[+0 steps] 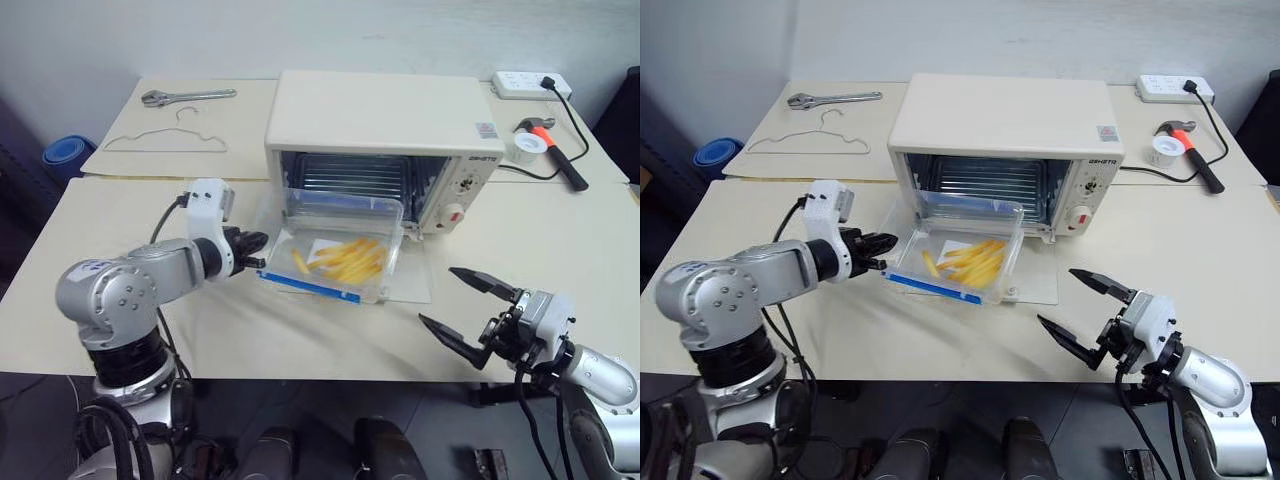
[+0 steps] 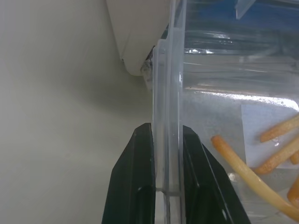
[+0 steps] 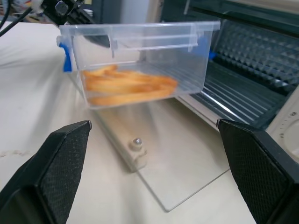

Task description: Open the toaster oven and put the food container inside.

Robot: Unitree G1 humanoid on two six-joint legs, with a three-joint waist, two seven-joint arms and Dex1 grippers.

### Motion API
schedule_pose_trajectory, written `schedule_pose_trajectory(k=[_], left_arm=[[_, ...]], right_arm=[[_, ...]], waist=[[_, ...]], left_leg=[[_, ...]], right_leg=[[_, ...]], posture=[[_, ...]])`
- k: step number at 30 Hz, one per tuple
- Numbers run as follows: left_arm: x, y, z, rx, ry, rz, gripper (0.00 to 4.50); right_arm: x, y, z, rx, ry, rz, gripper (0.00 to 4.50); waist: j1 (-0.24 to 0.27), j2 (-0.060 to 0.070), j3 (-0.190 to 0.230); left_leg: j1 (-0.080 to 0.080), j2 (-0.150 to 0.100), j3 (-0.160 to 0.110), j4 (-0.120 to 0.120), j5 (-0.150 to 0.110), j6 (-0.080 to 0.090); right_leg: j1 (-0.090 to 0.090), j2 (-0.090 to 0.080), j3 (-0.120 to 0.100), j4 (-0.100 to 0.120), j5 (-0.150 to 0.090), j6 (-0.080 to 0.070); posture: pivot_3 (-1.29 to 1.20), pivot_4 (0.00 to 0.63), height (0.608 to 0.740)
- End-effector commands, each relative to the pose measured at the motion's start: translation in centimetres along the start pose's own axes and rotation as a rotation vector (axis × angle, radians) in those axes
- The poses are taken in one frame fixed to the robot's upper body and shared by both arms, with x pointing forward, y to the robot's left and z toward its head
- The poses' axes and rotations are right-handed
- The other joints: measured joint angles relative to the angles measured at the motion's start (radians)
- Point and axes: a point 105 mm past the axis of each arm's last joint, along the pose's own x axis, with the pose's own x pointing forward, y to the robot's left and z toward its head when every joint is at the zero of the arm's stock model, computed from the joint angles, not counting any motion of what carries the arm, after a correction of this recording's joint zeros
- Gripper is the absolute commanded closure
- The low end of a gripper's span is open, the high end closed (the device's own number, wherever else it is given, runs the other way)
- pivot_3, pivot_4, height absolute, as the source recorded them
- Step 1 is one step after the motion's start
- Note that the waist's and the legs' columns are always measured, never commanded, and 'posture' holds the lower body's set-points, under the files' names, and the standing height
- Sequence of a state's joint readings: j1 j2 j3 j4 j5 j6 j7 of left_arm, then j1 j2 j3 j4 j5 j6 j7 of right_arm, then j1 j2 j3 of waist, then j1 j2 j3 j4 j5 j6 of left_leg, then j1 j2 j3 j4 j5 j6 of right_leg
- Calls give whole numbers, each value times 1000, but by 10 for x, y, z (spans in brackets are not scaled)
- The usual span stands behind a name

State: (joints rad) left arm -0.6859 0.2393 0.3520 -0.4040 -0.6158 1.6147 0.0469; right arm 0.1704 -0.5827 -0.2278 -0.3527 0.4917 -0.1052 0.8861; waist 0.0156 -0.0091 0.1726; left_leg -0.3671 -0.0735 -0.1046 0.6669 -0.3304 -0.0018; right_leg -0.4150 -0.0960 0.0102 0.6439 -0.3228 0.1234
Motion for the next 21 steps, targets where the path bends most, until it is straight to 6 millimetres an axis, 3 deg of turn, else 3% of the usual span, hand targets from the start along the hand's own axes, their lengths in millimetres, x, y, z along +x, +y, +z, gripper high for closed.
schedule_pose_trajectory(k=[1, 2, 6, 9, 12, 14, 17, 19, 21], left_arm=[[7, -6, 4, -13, -20, 2, 4260], [9, -9, 1, -20, -11, -12, 4260], [15, -14, -1, -36, -7, -34, 2997], [16, -19, 8, -41, -54, -78, 2069], [4, -36, 23, -46, -119, -271, 1182], [-9, -35, 33, -27, -161, -356, 629], [-34, -27, 37, 79, -164, -472, 629], [-50, -23, 36, 168, -150, -542, 590], [-60, -10, 26, 287, -119, -565, 1000]], right_arm=[[3, -1, 13, -35, -46, -27, 0], [4, 0, 13, -33, -48, -32, 0], [5, 1, 14, -33, -58, -53, 0], [4, 3, 13, -19, -60, -54, 0], [0, 5, 13, 29, -69, -49, 0], [-3, 8, 12, 41, -41, -21, 0], [-10, 16, 7, 98, 23, 54, 0], [-15, 25, 1, 145, 86, 108, 378], [-19, 42, -12, 205, 176, 184, 874]], waist=[[7, 0, 0], [9, 0, 0], [13, 0, 0], [11, 0, 0], [10, 0, 0], [8, 0, 0], [-2, 1, 0], [-8, 1, 0], [-11, 1, 0]], left_leg=[[0, 0, 0, 0, 0, 0], [0, -1, 0, 1, 0, 0], [1, -1, 0, 1, 0, 0], [1, -2, 0, 1, 0, 0], [1, -1, 0, 1, 0, 0], [1, -1, 0, 1, 0, 0], [1, 0, 0, 0, 0, 0], [2, 1, 0, -2, 0, -1], [3, 1, 0, -3, 0, -1]], right_leg=[[0, 0, 0, 0, 0, 0], [1, 0, 0, 0, 0, 0], [2, 0, -1, 0, 0, 0], [2, 0, 0, 0, 0, 1], [2, 0, -1, 0, 0, 0], [1, 0, -1, 0, 0, 0], [1, 0, 0, 0, 0, 0], [1, 1, 0, 0, 0, 0], [2, 0, 0, -1, 0, 0]], posture=[[0, 150, 740], [0, 150, 740], [0, 150, 740], [0, 150, 740], [0, 150, 740], [0, 150, 740], [0, 150, 740], [0, 150, 740], [0, 150, 740]])
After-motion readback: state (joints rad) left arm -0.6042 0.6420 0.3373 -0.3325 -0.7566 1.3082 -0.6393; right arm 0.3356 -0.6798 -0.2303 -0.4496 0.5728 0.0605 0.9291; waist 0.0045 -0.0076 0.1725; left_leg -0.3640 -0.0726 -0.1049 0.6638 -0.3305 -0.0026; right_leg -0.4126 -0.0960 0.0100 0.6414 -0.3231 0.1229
